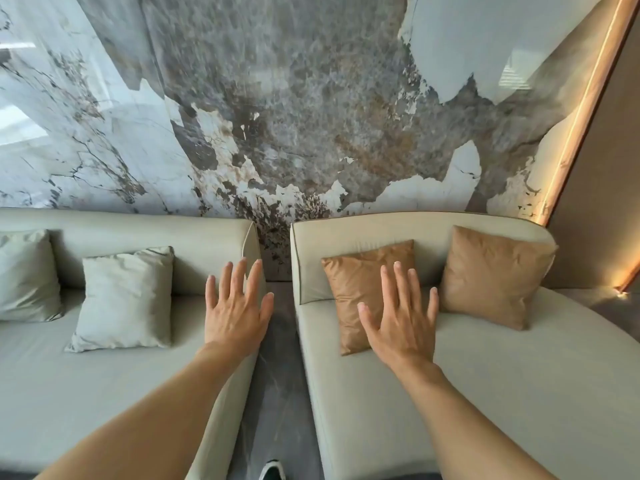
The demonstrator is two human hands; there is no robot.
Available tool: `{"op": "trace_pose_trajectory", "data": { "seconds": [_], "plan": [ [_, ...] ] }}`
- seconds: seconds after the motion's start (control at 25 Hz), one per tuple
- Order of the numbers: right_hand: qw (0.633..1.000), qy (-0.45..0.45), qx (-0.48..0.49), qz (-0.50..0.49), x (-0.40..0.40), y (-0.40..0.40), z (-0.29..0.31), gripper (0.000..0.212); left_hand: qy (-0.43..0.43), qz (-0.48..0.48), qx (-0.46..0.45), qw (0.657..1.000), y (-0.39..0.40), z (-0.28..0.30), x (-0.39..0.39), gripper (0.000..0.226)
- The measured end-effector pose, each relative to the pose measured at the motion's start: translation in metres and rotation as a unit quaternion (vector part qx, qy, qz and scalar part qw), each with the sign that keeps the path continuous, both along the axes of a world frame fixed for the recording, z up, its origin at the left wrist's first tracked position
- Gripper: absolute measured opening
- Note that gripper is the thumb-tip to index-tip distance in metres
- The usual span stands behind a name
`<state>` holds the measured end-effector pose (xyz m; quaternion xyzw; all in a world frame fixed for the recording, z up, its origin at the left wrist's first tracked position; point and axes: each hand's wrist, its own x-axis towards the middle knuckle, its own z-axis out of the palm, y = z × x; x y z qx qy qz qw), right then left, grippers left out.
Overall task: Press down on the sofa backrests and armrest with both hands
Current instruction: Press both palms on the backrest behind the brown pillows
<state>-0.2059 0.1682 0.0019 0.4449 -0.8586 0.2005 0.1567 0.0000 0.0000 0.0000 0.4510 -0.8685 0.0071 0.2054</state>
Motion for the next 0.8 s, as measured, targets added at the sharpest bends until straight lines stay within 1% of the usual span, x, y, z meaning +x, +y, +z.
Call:
{"op": "trace_pose_trajectory", "data": {
  "seconds": [0.08,0.16,0.28,0.44,0.68,0.8],
  "plan": [
    [1.0,-0.006,0.001,-0.006,-0.012,-0.011,0.002,0.073,0.008,0.004,0.01,1.0,-0.013,0.0,-0.018,0.063],
    [1.0,0.011,0.011,-0.011,-0.029,-0.027,-0.002,0.073,0.007,0.0,0.019,1.0,-0.03,-0.005,-0.039,0.063],
    [0.999,0.013,0.034,-0.013,-0.063,-0.067,-0.008,0.074,0.007,-0.009,0.034,0.999,-0.067,-0.019,-0.075,0.064],
    [0.996,0.03,0.08,-0.016,-0.112,-0.136,-0.02,0.074,0.017,-0.014,0.053,0.998,-0.139,-0.039,-0.125,0.071],
    [0.988,0.021,0.153,-0.021,-0.197,-0.266,-0.046,0.073,0.002,-0.015,0.119,0.993,-0.273,-0.076,-0.212,0.071],
    [0.983,0.011,0.182,-0.022,-0.23,-0.303,-0.069,0.073,-0.017,-0.017,0.135,0.991,-0.311,-0.101,-0.244,0.069]
  ]
}}
